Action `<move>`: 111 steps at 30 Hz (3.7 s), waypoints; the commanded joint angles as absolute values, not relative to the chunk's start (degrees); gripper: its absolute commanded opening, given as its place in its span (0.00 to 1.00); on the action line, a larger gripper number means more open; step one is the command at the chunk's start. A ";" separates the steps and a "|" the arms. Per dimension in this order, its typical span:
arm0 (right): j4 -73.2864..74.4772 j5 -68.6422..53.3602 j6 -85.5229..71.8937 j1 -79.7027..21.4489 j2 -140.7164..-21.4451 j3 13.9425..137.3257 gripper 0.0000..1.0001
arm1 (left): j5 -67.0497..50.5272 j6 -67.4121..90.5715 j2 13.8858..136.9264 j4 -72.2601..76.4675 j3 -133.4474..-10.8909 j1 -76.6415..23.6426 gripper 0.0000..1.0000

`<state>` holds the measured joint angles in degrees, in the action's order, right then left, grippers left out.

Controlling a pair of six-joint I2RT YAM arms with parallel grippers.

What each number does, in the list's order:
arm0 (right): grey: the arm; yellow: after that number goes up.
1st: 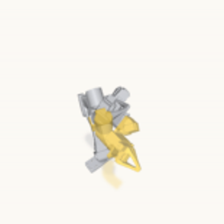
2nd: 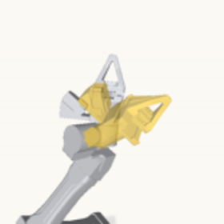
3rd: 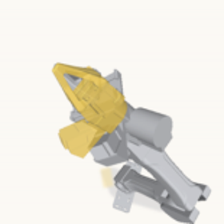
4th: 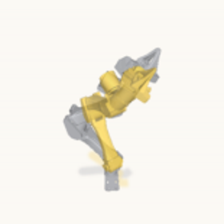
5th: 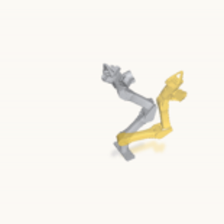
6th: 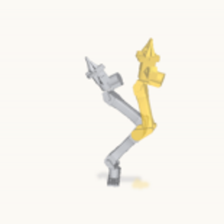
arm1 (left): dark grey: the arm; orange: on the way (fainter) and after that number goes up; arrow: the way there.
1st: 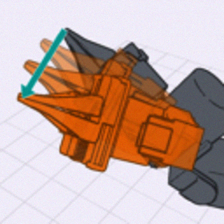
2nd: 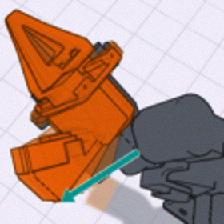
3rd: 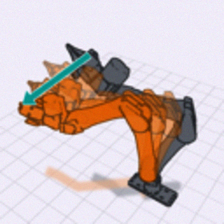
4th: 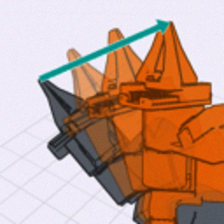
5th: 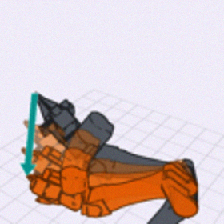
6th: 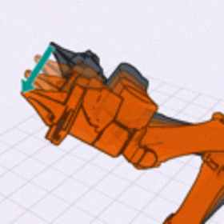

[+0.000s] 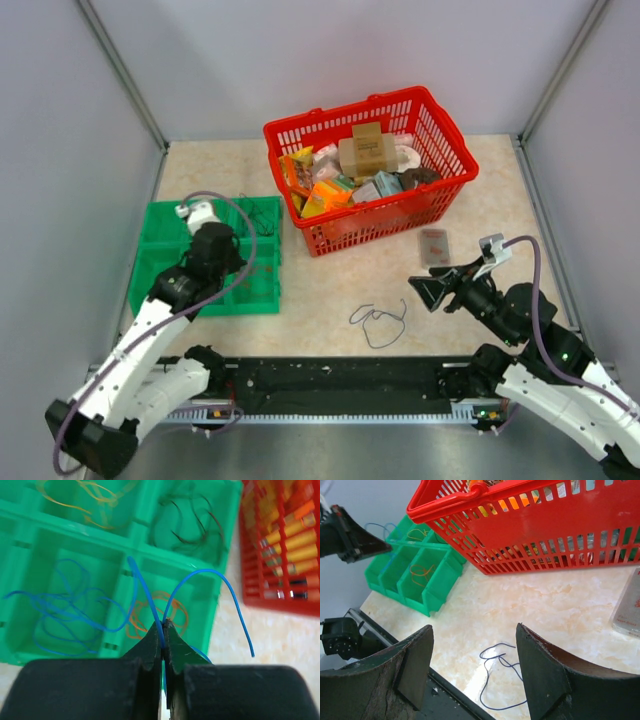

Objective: Untangle the cables

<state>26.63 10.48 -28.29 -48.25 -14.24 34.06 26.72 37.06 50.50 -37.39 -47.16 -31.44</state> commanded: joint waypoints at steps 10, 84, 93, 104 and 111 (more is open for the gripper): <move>26.10 10.37 -28.74 -48.52 -13.36 34.10 0.66 | -15.52 41.73 60.19 -27.44 -39.47 12.55 0.00; 45.18 35.33 -43.94 -47.02 5.36 36.65 0.72 | 30.24 11.86 117.07 -32.86 -85.34 -78.67 0.99; 45.18 35.24 -44.47 -46.93 5.36 36.48 0.72 | 21.28 13.88 114.08 -32.08 -81.12 -73.92 0.98; 45.09 34.63 -44.65 -47.02 5.27 35.95 0.73 | 9.32 22.14 105.31 -27.25 -72.08 -68.38 0.31; 44.91 34.28 -44.74 -46.93 5.19 35.68 0.73 | 9.15 23.72 89.76 -24.35 -65.32 -65.93 0.00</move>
<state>45.54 34.63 -44.80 -47.31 -0.23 35.31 10.50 21.45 101.14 -28.32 -67.83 -67.96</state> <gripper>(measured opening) 0.727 0.050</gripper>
